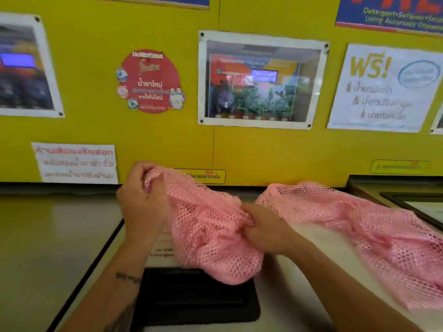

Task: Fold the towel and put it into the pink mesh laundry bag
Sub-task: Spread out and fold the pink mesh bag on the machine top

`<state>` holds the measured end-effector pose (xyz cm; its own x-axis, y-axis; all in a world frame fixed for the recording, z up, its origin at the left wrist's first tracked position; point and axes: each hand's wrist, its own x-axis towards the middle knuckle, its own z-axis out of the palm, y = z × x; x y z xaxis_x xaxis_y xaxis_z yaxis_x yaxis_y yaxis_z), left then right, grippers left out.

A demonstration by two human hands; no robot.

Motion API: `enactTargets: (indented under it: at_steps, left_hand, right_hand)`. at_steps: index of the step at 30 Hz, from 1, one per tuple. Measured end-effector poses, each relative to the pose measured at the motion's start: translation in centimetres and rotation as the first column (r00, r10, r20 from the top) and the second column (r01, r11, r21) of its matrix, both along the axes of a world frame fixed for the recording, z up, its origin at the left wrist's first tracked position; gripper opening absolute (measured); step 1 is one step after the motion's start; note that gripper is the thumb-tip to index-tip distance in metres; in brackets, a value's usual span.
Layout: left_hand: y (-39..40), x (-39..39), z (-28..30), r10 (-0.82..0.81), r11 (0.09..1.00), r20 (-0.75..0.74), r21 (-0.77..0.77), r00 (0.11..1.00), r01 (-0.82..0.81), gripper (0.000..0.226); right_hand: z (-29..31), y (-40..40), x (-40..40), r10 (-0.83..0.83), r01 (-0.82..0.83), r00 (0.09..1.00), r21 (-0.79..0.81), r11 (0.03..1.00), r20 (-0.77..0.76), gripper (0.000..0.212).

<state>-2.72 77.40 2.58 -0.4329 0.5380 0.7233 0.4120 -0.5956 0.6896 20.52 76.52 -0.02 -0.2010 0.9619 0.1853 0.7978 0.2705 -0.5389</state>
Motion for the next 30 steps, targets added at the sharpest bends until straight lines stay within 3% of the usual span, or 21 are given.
enactTargets:
  at_steps: [1, 3, 5, 6, 8, 10, 12, 14, 15, 16, 17, 18, 20, 21, 22, 24, 27, 30]
  left_hand:
    - [0.2, -1.0, 0.2, 0.081, 0.997, 0.063, -0.008, 0.995, -0.080, 0.010]
    - [0.8, -3.4, 0.2, 0.225, 0.974, 0.175, -0.068, 0.958, -0.217, 0.008]
    - [1.8, -5.8, -0.5, 0.343, 0.928, 0.146, -0.203, 0.928, -0.311, 0.014]
    - [2.3, -6.7, -0.9, 0.375, 0.880, 0.024, -0.322, 0.927, -0.348, 0.024]
    - [3.0, -7.4, -1.8, 0.261, 0.722, -0.318, -0.562, 0.912, -0.403, 0.051]
    - [3.1, -6.1, -2.1, 0.131, 0.649, -0.493, -0.613, 0.860, -0.450, 0.064]
    - [2.7, -3.9, -1.8, 0.154, 0.708, -0.600, -0.487, 0.785, -0.511, 0.059]
    - [1.9, -1.8, -1.1, 0.177, 0.832, -0.654, -0.300, 0.735, -0.467, 0.052]
    - [1.9, -1.2, -1.2, 0.087, 0.890, -0.662, -0.284, 0.745, -0.357, 0.049]
    - [1.7, -0.8, -1.3, -0.084, 0.908, -0.643, -0.364, 0.761, -0.207, 0.048]
    - [1.8, -0.7, -1.8, -0.280, 0.861, -0.589, -0.504, 0.758, -0.073, 0.049]
    - [2.0, -0.9, -2.3, -0.439, 0.757, -0.545, -0.653, 0.714, -0.033, 0.052]
    - [2.8, -1.7, -3.5, -0.605, 0.553, -0.561, -0.807, 0.565, -0.208, 0.065]
    - [3.4, -2.4, -4.2, -0.619, 0.495, -0.565, -0.820, 0.546, -0.286, 0.075]
    - [3.8, -3.1, -4.5, -0.589, 0.459, -0.558, -0.826, 0.584, -0.327, 0.086]
    - [4.7, -4.3, -4.9, -0.463, 0.417, -0.518, -0.844, 0.720, -0.339, 0.103]
    - [4.5, -4.7, -4.4, -0.320, 0.429, -0.511, -0.829, 0.798, -0.359, 0.105]
    - [3.4, -3.2, -3.1, -0.249, 0.631, -0.618, -0.688, 0.746, -0.359, 0.070]
  right_hand:
    - [-0.1, 0.6, 0.4, -0.058, 0.057, 0.998, 0.039, 0.998, 0.024, 0.028]
    - [0.1, 1.5, 1.1, -0.216, 0.187, 0.950, 0.141, 0.972, 0.226, 0.033]
    - [0.1, 1.7, 1.4, -0.311, 0.272, 0.896, 0.160, 0.949, 0.316, 0.037]
    - [0.1, 1.5, 1.2, -0.304, 0.271, 0.908, 0.152, 0.951, 0.287, 0.038]
    - [-0.1, 0.8, 0.3, -0.228, 0.193, 0.957, 0.196, 0.961, 0.178, 0.039]
    - [-0.3, 0.1, -0.9, -0.084, 0.054, 0.992, 0.271, 0.961, 0.098, 0.040]
    - [-0.3, -0.3, -2.1, 0.068, -0.081, 0.996, 0.258, 0.963, 0.060, 0.029]
    - [-0.1, -0.7, -2.9, 0.138, -0.147, 0.989, 0.188, 0.971, 0.061, 0.014]
    - [-0.1, -1.0, -2.9, 0.154, -0.159, 0.987, 0.124, 0.979, 0.049, 0.018]
    - [-0.1, -1.1, -2.7, 0.164, -0.165, 0.986, 0.066, 0.984, 0.027, 0.019]
    - [-0.2, -1.1, -2.2, 0.166, -0.166, 0.986, 0.018, 0.986, 0.012, 0.018]
    - [-0.1, -1.4, -1.7, 0.168, -0.168, 0.986, -0.016, 0.986, 0.021, 0.018]
    - [0.3, -1.6, 0.1, 0.184, -0.177, 0.979, -0.084, 0.981, 0.086, 0.022]
    - [0.8, -1.7, 1.2, 0.182, -0.166, 0.975, -0.123, 0.978, 0.129, 0.021]
    - [1.3, -1.9, 2.5, 0.174, -0.144, 0.967, -0.167, 0.975, 0.184, 0.017]
    - [2.5, -2.3, 5.5, 0.140, -0.070, 0.946, -0.238, 0.969, 0.291, 0.032]
    - [3.7, -1.9, 8.6, 0.029, 0.056, 0.932, -0.221, 0.974, 0.362, 0.029]
    - [3.7, -1.3, 7.3, -0.149, 0.125, 0.961, 0.112, 0.986, 0.233, 0.036]
